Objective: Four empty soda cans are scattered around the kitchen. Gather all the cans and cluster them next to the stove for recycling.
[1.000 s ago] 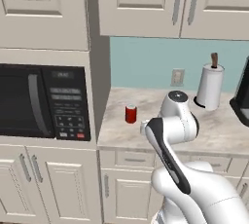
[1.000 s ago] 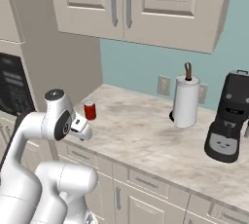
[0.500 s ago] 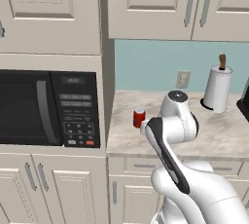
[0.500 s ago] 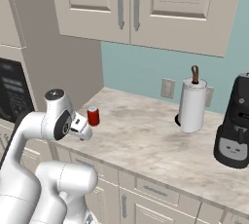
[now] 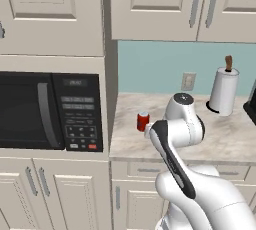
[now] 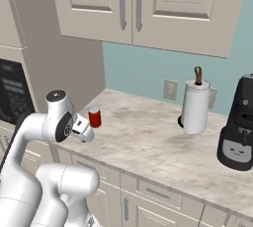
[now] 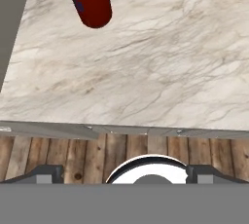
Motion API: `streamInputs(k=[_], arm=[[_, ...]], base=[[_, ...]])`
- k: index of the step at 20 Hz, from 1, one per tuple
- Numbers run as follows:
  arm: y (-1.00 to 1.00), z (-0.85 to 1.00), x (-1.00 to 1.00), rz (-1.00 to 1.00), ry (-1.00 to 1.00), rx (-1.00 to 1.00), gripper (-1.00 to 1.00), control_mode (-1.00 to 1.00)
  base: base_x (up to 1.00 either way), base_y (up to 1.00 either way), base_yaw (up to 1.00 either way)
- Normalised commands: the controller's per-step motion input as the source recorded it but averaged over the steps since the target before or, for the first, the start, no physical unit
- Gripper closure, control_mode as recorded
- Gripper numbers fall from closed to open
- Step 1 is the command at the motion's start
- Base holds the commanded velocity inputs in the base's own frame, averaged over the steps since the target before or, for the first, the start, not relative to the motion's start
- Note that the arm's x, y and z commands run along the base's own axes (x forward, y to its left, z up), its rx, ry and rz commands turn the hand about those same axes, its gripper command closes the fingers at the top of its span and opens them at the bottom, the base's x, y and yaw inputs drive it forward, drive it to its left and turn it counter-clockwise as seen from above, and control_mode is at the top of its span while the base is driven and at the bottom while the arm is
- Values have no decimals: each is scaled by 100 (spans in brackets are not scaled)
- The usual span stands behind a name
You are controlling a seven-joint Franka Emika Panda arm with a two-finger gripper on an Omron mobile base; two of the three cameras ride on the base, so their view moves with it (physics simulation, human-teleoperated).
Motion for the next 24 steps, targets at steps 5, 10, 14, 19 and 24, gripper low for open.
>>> streamInputs(k=[5,10,14,19,24], arm=[[0,0,0,0,0,0,-100,100],[0,0,17,0,-2,0,-100,-100],[0,3,46,0,-3,0,-100,-100],[-4,3,52,2,0,1,-100,-100],[-1,9,54,3,12,0,-100,-100]], base=[[0,0,0],[2,0,0],[0,0,0],[0,0,0],[0,0,0]])
